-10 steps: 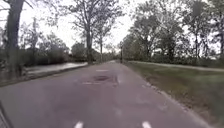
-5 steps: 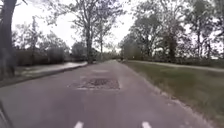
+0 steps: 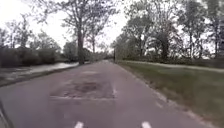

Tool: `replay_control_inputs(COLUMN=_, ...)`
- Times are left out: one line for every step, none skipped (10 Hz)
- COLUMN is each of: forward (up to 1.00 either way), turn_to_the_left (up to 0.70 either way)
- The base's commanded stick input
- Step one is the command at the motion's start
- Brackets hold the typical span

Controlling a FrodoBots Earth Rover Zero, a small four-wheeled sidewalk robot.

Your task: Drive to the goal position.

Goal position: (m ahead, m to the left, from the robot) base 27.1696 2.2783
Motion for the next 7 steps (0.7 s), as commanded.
replay_control_inputs(forward=1.0, turn_to_the_left=0.0)
replay_control_inputs(forward=1.0, turn_to_the_left=0.0)
replay_control_inputs(forward=1.0, turn_to_the_left=0.0)
replay_control_inputs(forward=1.0, turn_to_the_left=0.0)
replay_control_inputs(forward=1.0, turn_to_the_left=0.0)
replay_control_inputs(forward=1.0, turn_to_the_left=0.0)
replay_control_inputs(forward=1.0, turn_to_the_left=0.1)
